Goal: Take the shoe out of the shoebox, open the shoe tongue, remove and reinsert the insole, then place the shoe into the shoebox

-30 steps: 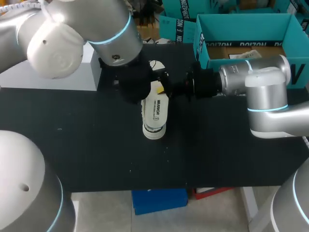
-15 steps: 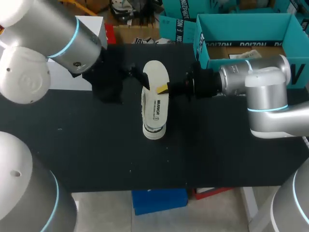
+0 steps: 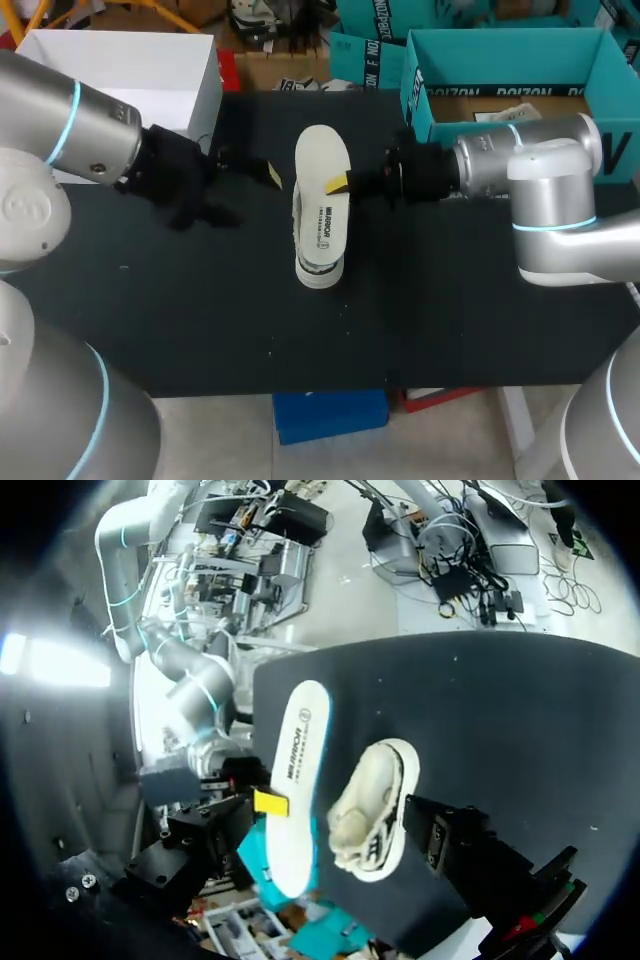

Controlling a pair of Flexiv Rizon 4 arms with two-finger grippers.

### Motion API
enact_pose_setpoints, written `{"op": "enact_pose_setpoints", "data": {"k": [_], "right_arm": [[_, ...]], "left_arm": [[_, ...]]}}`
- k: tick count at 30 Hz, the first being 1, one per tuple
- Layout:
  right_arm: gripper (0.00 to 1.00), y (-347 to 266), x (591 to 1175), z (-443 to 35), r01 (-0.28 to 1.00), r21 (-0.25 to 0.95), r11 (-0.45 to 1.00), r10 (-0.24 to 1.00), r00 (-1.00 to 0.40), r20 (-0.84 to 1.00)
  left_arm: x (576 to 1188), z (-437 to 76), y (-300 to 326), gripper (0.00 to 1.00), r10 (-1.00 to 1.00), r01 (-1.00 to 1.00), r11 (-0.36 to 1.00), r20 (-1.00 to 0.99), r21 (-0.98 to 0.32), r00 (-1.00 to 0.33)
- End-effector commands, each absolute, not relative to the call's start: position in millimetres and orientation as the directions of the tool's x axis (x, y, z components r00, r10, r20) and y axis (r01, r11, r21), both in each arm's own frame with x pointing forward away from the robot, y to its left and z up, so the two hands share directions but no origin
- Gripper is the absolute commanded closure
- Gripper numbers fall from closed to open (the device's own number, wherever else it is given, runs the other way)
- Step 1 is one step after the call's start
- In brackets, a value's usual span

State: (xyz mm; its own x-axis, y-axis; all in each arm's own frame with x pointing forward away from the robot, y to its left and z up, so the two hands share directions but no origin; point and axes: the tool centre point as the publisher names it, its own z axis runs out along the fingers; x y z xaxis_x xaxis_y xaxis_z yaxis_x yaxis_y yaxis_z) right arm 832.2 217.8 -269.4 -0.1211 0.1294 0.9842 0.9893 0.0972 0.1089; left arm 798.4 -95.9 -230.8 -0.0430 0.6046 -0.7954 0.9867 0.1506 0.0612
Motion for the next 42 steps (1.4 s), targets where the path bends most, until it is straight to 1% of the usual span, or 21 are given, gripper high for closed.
{"op": "enact_pose_setpoints", "data": {"k": [1, 7, 12, 15, 16, 34, 36, 42], "right_arm": [[1.0, 218, 832, -270, 0.989, 0.109, 0.096, 0.131, -0.121, 0.984], [1.0, 218, 832, -270, 0.989, 0.109, 0.096, 0.131, -0.121, 0.984], [1.0, 218, 832, -270, 0.989, 0.109, 0.096, 0.131, -0.121, 0.984], [1.0, 218, 832, -270, 0.989, 0.109, 0.096, 0.131, -0.121, 0.984], [1.0, 218, 832, -270, 0.989, 0.109, 0.096, 0.131, -0.121, 0.984], [1.0, 218, 832, -270, 0.989, 0.109, 0.096, 0.131, -0.121, 0.984], [1.0, 218, 832, -270, 0.989, 0.109, 0.096, 0.131, -0.121, 0.984], [1.0, 218, 832, -270, 0.989, 0.109, 0.096, 0.131, -0.121, 0.984]], "left_arm": [[801, -238, -96, 0.0, 0.14, 0.985, 0.158, -0.989, 0.067, 0.045], [806, -240, -98, 0.0, 0.121, 0.984, 0.171, -0.992, 0.052, 0.031], [811, -245, -97, 0.0, 0.105, 0.978, 0.209, -0.994, 0.016, -0.006], [812, -248, -99, 0.0, 0.152, 0.978, 0.208, -0.988, 0.015, -0.017], [812, -249, -99, 0.0, 0.198, 0.974, 0.226, -0.979, 0.009, -0.037], [812, -249, -99, 0.0, 0.198, 0.974, 0.226, -0.979, 0.009, -0.037], [810, -252, -102, 0.0, 0.166, 0.975, 0.221, -0.986, 0.037, -0.001], [812, -255, -106, 0.0, 0.061, 0.961, 0.274, -0.998, 0.04, 0.024]]}}
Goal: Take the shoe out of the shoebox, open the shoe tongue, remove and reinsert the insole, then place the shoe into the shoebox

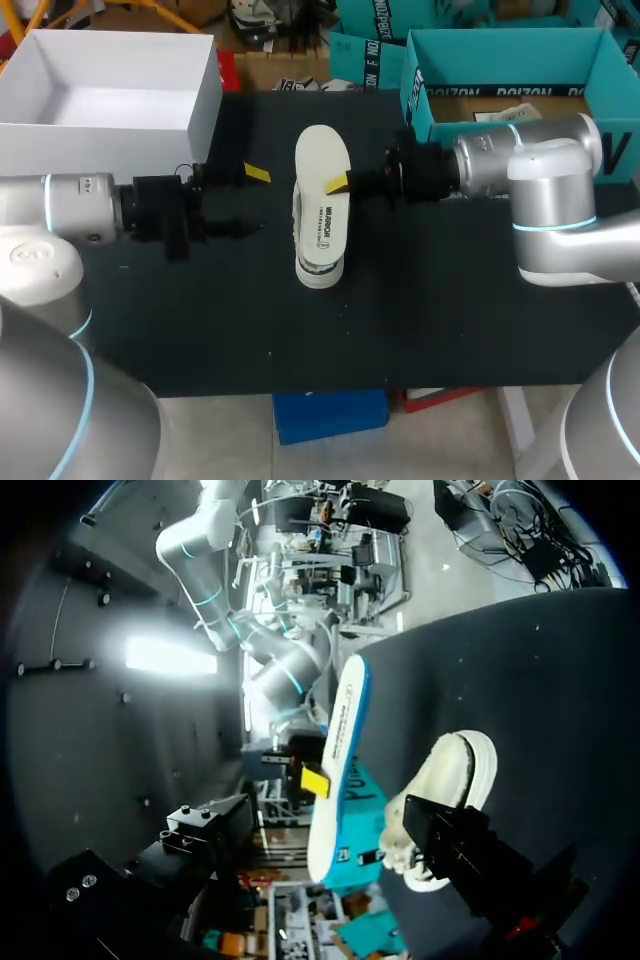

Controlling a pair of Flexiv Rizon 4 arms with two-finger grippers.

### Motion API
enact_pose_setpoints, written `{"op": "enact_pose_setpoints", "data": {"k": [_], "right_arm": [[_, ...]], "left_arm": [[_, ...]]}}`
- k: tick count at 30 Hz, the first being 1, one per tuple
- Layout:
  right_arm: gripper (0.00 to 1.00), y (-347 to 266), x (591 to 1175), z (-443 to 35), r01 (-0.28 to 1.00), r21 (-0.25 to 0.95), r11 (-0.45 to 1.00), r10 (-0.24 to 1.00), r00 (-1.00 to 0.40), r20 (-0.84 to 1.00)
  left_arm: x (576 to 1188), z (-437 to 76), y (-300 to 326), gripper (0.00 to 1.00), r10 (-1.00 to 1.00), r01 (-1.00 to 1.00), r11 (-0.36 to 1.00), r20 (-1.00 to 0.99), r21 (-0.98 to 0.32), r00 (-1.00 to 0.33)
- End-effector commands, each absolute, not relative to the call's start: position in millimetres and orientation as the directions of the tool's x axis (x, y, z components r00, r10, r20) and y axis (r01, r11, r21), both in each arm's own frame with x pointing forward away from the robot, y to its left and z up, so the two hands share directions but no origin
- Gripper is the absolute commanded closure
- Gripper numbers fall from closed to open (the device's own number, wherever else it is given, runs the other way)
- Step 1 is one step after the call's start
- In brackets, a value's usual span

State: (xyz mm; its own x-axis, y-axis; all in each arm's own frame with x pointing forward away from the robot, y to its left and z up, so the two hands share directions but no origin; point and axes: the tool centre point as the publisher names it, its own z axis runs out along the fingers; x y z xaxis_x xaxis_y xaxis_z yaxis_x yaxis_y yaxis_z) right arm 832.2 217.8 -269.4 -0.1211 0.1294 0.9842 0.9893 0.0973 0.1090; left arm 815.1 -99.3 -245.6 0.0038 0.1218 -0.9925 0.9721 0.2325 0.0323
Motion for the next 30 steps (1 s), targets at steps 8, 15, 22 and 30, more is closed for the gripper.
{"op": "enact_pose_setpoints", "data": {"k": [8, 15, 22, 30], "right_arm": [[1.0, 218, 832, -270, 0.989, 0.109, 0.096, 0.131, -0.121, 0.984], [1.0, 218, 832, -270, 0.989, 0.109, 0.096, 0.131, -0.121, 0.984], [1.0, 218, 832, -270, 0.989, 0.109, 0.096, 0.131, -0.121, 0.984], [1.0, 218, 832, -270, 0.989, 0.109, 0.096, 0.131, -0.121, 0.984]], "left_arm": [[823, -250, -106, 0.0, 0.037, 0.935, 0.347, -0.997, 0.074, 0.065], [834, -243, -122, 0.0, 0.037, 0.925, 0.367, -0.995, 0.1, 0.093], [842, -247, -138, 0.0, 0.019, 0.926, 0.365, -0.995, 0.101, 0.101], [846, -254, -144, 0.0, 0.018, 0.898, 0.416, -0.989, 0.141, 0.147]]}}
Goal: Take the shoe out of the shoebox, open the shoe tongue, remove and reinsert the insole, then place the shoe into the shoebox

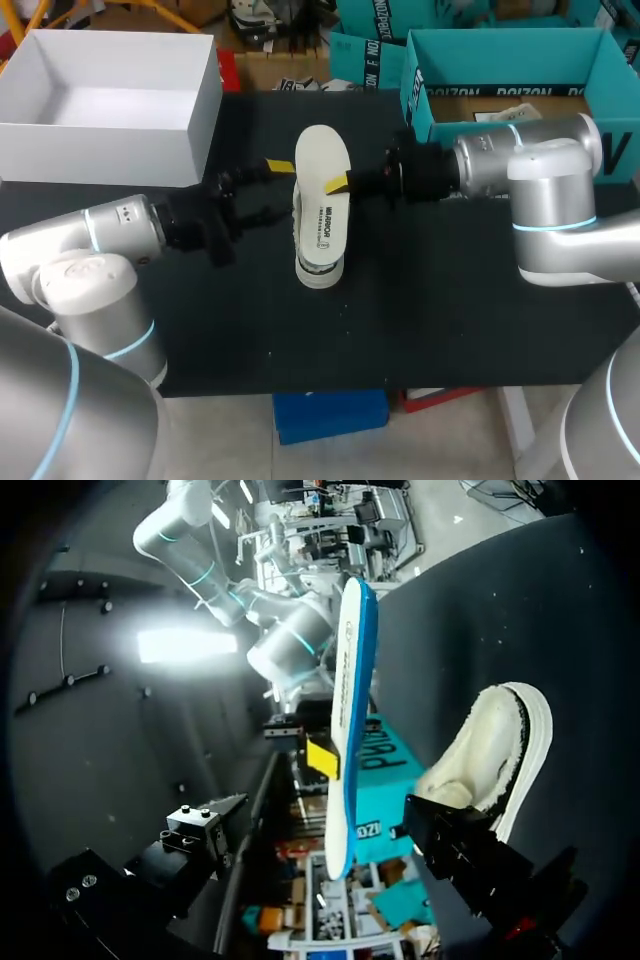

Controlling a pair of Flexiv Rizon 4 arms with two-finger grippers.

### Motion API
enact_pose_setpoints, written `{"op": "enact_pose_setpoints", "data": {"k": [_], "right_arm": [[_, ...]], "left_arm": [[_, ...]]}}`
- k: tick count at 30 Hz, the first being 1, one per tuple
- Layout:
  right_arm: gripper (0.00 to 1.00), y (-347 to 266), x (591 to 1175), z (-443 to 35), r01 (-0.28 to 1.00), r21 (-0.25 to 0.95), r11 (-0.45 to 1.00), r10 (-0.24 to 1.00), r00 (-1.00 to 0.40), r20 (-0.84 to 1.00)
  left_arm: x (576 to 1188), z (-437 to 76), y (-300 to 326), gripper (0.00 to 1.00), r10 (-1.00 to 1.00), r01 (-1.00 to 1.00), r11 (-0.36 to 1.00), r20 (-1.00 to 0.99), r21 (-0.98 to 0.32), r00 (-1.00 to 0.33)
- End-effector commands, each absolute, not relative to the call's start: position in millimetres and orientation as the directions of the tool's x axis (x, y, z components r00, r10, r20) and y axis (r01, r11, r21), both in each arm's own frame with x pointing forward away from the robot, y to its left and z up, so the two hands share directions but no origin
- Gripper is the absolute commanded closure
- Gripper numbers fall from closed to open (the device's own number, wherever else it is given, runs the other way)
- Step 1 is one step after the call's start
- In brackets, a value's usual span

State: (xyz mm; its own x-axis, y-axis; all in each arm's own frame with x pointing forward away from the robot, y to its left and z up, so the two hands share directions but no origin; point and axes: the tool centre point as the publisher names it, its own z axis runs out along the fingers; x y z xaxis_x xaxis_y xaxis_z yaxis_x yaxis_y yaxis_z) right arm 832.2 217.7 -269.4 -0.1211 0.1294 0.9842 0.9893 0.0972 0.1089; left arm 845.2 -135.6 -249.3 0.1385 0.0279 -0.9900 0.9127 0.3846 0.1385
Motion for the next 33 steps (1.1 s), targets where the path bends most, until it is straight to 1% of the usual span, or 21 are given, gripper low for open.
{"op": "enact_pose_setpoints", "data": {"k": [1, 13, 14, 15, 17, 18, 19, 20, 21, 27, 29, 30, 31, 32, 33], "right_arm": [[1.0, 218, 832, -270, 0.989, 0.109, 0.096, 0.131, -0.121, 0.984], [1.0, 218, 832, -270, 0.989, 0.109, 0.096, 0.131, -0.121, 0.984], [1.0, 218, 832, -270, 0.989, 0.109, 0.096, 0.131, -0.121, 0.984], [1.0, 218, 832, -270, 0.989, 0.109, 0.096, 0.131, -0.121, 0.984], [1.0, 218, 832, -270, 0.989, 0.109, 0.096, 0.131, -0.121, 0.984], [1.0, 218, 832, -270, 0.989, 0.109, 0.096, 0.131, -0.121, 0.984], [1.0, 218, 832, -270, 0.989, 0.109, 0.096, 0.131, -0.121, 0.984], [1.0, 218, 832, -270, 0.989, 0.109, 0.096, 0.131, -0.121, 0.984], [1.0, 218, 832, -270, 0.989, 0.109, 0.096, 0.131, -0.121, 0.984], [1.0, 218, 832, -270, 0.989, 0.109, 0.096, 0.131, -0.121, 0.984], [1.0, 218, 832, -270, 0.989, 0.109, 0.096, 0.131, -0.121, 0.984], [1.0, 218, 832, -270, 0.989, 0.109, 0.096, 0.131, -0.121, 0.984], [1.0, 218, 832, -270, 0.989, 0.109, 0.096, 0.131, -0.121, 0.984], [1.0, 218, 832, -270, 0.989, 0.109, 0.096, 0.131, -0.121, 0.984], [1.0, 218, 832, -270, 0.989, 0.109, 0.096, 0.131, -0.121, 0.984]], "left_arm": [[847, -254, -145, 0.0, 0.02, 0.895, 0.422, -0.989, 0.142, 0.148], [856, -252, -156, 0.0, -0.004, 0.875, 0.466, -0.988, 0.134, 0.153], [857, -252, -157, 0.02, -0.004, 0.874, 0.467, -0.988, 0.134, 0.153], [858, -253, -157, 0.06, -0.005, 0.873, 0.469, -0.988, 0.133, 0.153], [859, -253, -158, 0.13, -0.007, 0.871, 0.473, -0.988, 0.131, 0.152], [859, -253, -159, 0.18, -0.008, 0.871, 0.474, -0.988, 0.13, 0.152], [860, -253, -159, 0.31, -0.007, 0.87, 0.476, -0.988, 0.13, 0.151], [860, -253, -159, 0.46, -0.008, 0.869, 0.478, -0.988, 0.129, 0.151], [860, -253, -159, 0.52, -0.008, 0.868, 0.48, -0.989, 0.128, 0.151], [862, -254, -156, 0.55, -0.01, 0.863, 0.491, -0.989, 0.123, 0.147], [863, -254, -156, 0.62, -0.011, 0.859, 0.497, -0.989, 0.123, 0.148], [863, -254, -156, 0.63, -0.012, 0.858, 0.498, -0.989, 0.123, 0.149], [864, -254, -156, 0.71, -0.011, 0.858, 0.499, -0.989, 0.124, 0.149], [864, -253, -156, 0.76, -0.009, 0.856, 0.502, -0.988, 0.128, 0.153], [864, -253, -156, 0.79, -0.009, 0.855, 0.502, -0.988, 0.128, 0.153]]}}
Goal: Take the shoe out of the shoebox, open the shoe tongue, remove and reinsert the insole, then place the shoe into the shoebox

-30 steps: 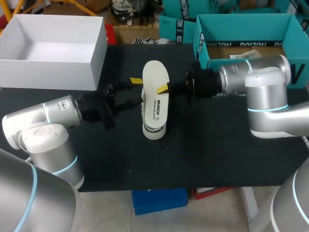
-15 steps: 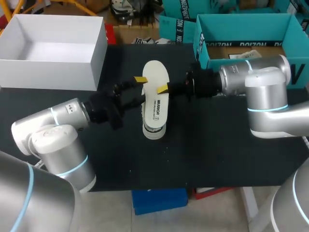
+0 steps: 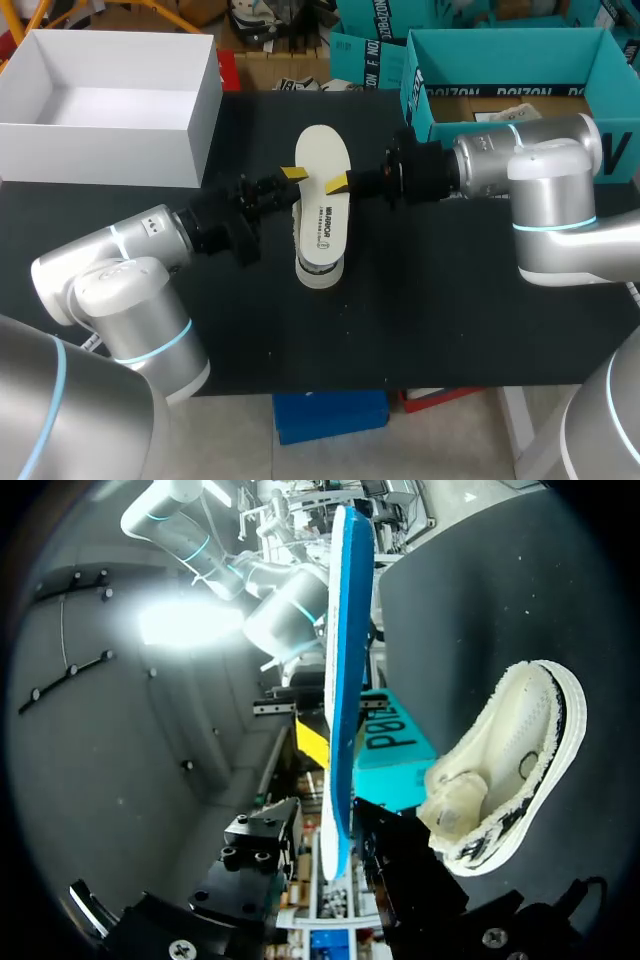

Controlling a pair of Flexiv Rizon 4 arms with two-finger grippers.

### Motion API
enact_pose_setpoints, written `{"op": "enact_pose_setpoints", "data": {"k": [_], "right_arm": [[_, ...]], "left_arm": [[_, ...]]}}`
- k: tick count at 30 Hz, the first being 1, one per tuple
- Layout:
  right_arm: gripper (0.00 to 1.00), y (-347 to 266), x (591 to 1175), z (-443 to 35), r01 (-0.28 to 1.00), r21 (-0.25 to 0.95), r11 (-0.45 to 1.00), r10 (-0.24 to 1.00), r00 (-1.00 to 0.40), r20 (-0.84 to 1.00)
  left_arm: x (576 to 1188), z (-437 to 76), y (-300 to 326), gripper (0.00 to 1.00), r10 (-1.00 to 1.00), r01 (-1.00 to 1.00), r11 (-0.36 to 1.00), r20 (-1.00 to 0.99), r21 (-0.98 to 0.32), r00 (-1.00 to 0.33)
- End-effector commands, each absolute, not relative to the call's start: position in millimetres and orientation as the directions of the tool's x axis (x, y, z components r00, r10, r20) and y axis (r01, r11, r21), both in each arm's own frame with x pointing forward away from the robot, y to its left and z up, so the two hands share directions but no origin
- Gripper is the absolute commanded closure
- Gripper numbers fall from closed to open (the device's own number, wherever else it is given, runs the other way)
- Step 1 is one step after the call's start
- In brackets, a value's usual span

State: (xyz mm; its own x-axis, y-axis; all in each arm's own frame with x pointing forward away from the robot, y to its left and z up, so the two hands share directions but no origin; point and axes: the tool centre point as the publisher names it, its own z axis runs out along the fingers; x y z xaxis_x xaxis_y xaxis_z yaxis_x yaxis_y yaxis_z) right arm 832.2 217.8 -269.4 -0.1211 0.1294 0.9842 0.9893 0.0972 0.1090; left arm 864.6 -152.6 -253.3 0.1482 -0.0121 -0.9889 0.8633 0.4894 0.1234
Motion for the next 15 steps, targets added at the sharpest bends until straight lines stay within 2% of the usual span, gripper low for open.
{"op": "enact_pose_setpoints", "data": {"k": [1, 2, 4, 14, 15], "right_arm": [[1.0, 218.4, 832.0, -269.6, 0.989, 0.109, 0.096, 0.131, -0.121, 0.984], [1.0, 218.4, 832.0, -269.6, 0.989, 0.109, 0.096, 0.131, -0.121, 0.984], [1.0, 218.4, 832.0, -269.6, 0.989, 0.109, 0.096, 0.131, -0.121, 0.984], [1.0, 218.2, 832.1, -269.8, 0.99, 0.108, 0.093, 0.131, -0.119, 0.984], [0.67, 218.1, 832.0, -269.6, 0.99, 0.105, 0.093, 0.138, -0.117, 0.983]], "left_arm": [[864.5, -253.2, -156.0, 0.83, -0.01, 0.855, 0.503, -0.988, 0.128, 0.154], [864.7, -253.2, -156.1, 0.92, -0.009, 0.854, 0.505, -0.988, 0.129, 0.155], [865.3, -253.5, -156.4, 1.0, -0.009, 0.854, 0.505, -0.988, 0.129, 0.155], [864.5, -256.5, -156.0, 1.0, 0.0, 0.861, 0.493, -0.99, 0.125, 0.143], [864.2, -256.9, -155.6, 1.0, 0.004, 0.864, 0.489, -0.99, 0.123, 0.139]]}}
